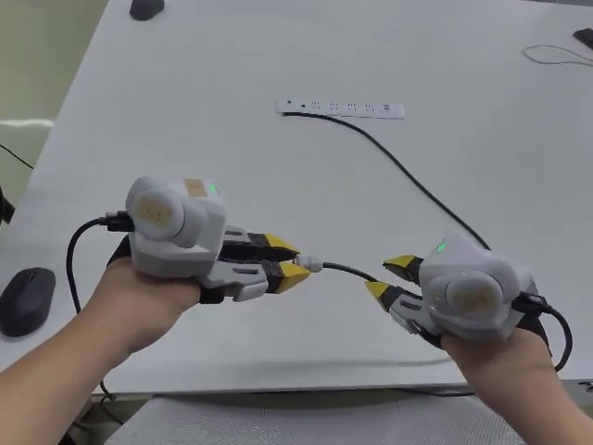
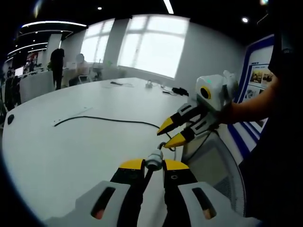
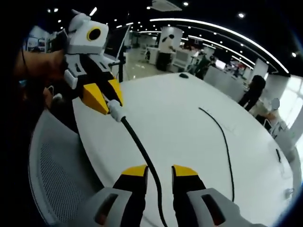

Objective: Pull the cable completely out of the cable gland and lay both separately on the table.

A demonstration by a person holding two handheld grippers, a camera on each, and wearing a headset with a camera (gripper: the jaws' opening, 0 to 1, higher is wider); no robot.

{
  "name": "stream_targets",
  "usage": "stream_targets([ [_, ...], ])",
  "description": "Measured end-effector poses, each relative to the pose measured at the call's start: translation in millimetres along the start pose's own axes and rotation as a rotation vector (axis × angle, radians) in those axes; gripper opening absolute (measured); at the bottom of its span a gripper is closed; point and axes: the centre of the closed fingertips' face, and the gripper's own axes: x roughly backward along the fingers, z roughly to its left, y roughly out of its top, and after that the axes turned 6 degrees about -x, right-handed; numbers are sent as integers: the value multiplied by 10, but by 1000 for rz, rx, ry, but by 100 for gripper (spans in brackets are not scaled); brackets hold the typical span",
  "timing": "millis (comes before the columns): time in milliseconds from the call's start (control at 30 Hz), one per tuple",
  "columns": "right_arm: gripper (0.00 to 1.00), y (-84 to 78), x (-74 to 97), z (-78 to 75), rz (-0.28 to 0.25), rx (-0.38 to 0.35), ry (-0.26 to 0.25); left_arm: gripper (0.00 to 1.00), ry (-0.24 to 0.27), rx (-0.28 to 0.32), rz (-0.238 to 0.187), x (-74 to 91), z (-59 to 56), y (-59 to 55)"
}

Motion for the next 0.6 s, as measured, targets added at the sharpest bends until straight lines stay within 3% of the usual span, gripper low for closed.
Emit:
stream_targets([
  [233, 17, 247, -46, 266, -8, 168, 66, 15, -1, -8, 3, -3, -1, -4],
  [600, 4, 378, -124, 430, -18, 271, 94, 15, -4, -15, 2, -25, -39, 17],
])
